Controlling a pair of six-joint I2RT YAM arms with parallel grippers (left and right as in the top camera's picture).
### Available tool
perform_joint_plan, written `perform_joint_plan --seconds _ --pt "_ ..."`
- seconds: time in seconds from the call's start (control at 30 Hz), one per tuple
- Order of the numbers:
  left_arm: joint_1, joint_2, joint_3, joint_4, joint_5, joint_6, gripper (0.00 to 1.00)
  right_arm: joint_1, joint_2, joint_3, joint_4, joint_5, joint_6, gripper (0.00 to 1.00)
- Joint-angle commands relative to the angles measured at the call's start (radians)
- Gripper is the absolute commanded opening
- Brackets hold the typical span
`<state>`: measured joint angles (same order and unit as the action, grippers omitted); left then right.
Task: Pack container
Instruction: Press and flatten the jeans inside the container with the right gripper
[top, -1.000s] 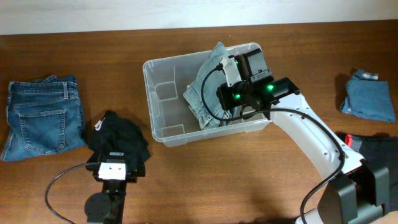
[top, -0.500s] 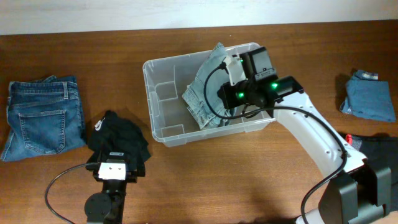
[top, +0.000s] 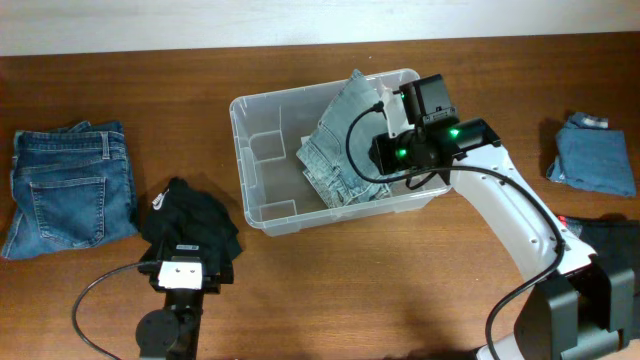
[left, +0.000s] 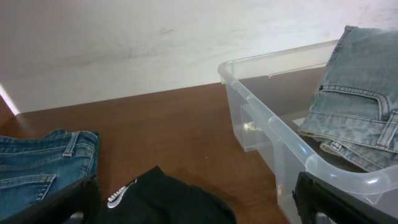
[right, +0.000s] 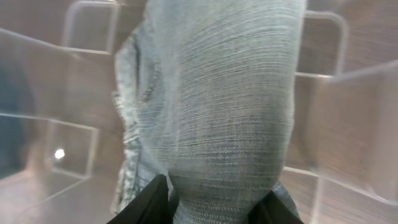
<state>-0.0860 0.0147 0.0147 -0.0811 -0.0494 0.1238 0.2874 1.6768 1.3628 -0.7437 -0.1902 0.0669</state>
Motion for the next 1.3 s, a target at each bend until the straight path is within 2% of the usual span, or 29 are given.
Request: perform_joint_plan --seconds 0.0,0.27,0.53,0.63,0.73,0.8,1.07,1.27 --pt "-0.005 -0.007 -0.005 0.000 0.001 0.005 0.99 -0.006 0.015 0.010 -0.007 0.114 -0.011 0.33" --pt "-0.005 -0.007 -0.005 0.000 0.001 0.005 0.99 -0.006 0.015 0.010 -0.024 0.256 -0.012 0.34" --pt "-0.005 -0.007 -0.005 0.000 0.001 0.005 0.99 -0.006 0.015 0.010 -0.027 0.349 -0.079 0.33" --pt "-0.005 -0.007 -0.005 0.000 0.001 0.005 0.99 -0.006 0.015 0.010 -0.034 0.360 -0.079 0.25" --pt "-0.005 -0.007 -0.005 0.000 0.001 0.005 0.99 -0.006 0.015 0.010 -0.078 0.359 -0.078 0.11" --pt "-0.005 -0.007 -0.005 0.000 0.001 0.005 0.99 -0.006 0.015 0.010 -0.120 0.356 -0.078 0.04" --pt "-0.005 -0.007 -0.005 0.000 0.001 0.005 0.99 -0.006 0.014 0.010 -0.314 0.309 -0.025 0.04" --pt "-0.005 -0.007 -0.005 0.000 0.001 0.005 0.99 -0.006 0.014 0.010 -0.380 0.158 -0.025 0.04"
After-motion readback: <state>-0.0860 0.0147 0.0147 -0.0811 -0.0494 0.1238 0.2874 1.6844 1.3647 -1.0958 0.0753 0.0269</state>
